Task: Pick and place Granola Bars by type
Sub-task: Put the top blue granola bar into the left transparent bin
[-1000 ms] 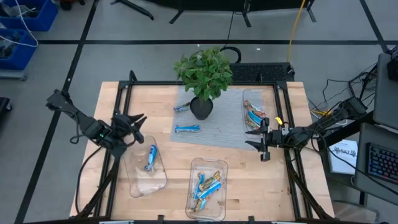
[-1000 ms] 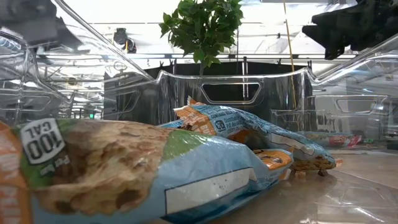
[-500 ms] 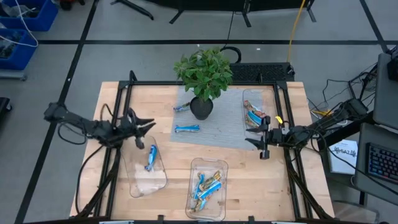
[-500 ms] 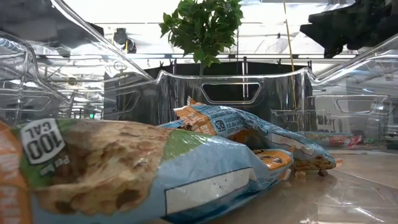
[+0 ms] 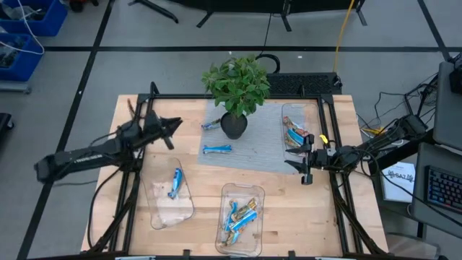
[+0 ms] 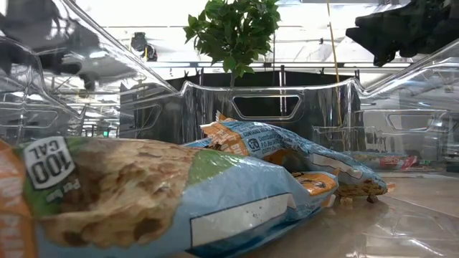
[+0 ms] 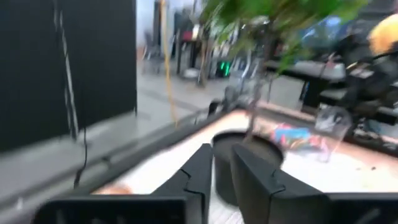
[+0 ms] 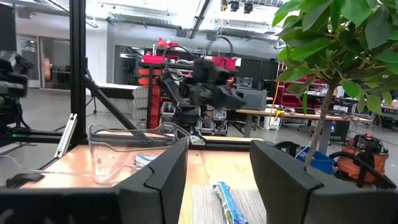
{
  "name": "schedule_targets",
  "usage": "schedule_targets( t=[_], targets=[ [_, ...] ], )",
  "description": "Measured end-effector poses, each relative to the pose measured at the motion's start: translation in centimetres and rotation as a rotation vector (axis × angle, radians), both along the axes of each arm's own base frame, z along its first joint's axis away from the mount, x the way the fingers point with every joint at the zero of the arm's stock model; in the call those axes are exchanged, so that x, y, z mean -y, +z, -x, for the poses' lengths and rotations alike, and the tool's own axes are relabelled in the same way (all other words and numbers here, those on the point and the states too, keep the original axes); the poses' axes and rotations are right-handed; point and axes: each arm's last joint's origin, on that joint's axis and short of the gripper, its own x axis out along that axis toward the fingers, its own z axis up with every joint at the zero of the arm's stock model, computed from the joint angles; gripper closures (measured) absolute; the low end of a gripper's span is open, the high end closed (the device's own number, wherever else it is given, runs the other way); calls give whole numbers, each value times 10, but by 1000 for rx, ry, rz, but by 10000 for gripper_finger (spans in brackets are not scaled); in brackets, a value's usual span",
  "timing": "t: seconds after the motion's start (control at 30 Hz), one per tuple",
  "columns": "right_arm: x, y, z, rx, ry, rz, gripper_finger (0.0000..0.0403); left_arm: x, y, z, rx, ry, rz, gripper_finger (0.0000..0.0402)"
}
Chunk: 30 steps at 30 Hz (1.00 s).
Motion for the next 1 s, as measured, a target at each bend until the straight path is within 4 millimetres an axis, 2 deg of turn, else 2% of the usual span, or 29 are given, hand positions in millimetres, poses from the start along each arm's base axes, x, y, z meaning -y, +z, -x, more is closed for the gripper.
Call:
schedule_targets(
  t=[0.2,0.3,0.4,0.53,0.7,0.83,1.0],
  targets=[
    [0,0,0,2,-4,7,236,-35,-21,1,-106,99,222,394],
    [0,0,0,2,-5,10,236,-50,-22,-3,-205,129,316,392],
    [1,0,0,-1,-23,10,236,-63,-16,-15,-326,144,395,363],
    [1,0,0,-8,-53,5,236,-77,-4,-40,-516,103,414,314],
    [2,0,0,-9,-55,5,236,-85,-3,-75,-672,4,404,256],
    [1,0,0,-10,-53,3,236,-86,-10,-98,-721,-42,423,227],
    [1,-1,0,-14,-51,-3,236,-84,-31,-121,-814,-60,441,214]
  ],
)
